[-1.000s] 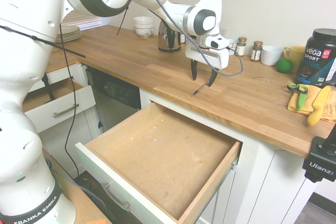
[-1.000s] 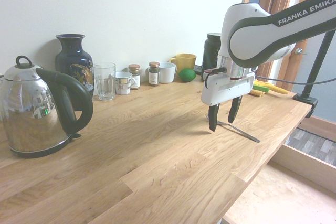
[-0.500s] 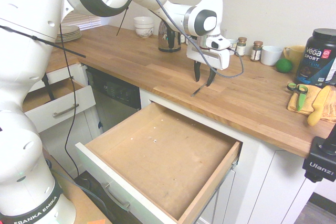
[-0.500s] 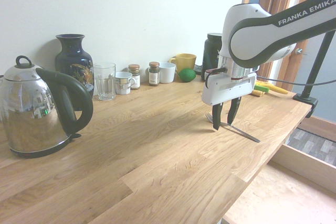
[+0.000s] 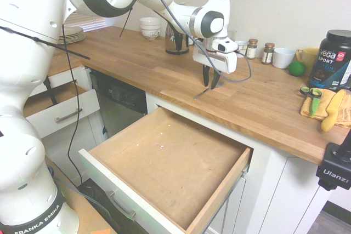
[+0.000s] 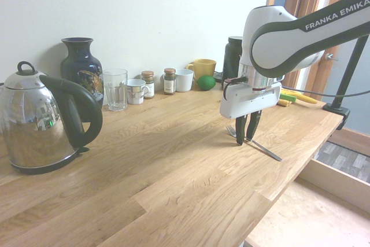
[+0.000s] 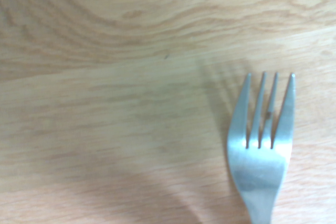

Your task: Put fork in the drawer

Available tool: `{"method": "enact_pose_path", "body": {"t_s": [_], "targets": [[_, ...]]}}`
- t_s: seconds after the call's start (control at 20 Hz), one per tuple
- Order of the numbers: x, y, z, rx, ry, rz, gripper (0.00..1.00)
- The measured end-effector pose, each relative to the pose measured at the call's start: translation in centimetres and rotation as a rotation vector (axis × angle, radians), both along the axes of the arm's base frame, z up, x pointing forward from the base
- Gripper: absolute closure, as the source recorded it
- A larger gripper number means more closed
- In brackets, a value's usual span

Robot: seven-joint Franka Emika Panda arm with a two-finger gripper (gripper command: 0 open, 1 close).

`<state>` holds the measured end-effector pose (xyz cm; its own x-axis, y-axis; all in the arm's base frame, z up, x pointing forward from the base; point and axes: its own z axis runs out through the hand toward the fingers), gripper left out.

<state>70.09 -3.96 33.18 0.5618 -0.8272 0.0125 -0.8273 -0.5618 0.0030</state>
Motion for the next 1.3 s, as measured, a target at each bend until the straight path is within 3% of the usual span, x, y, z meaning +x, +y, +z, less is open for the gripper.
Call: {"method": "enact_pose_path", "body": {"t_s": [0.7, 1.3], "targets": [[0.0, 0.5, 0.2, 0.000, -0.004, 0.005, 1.00], [-0.6, 1.5, 4.1, 0.002, -0.053, 0.013, 1.00]]}}
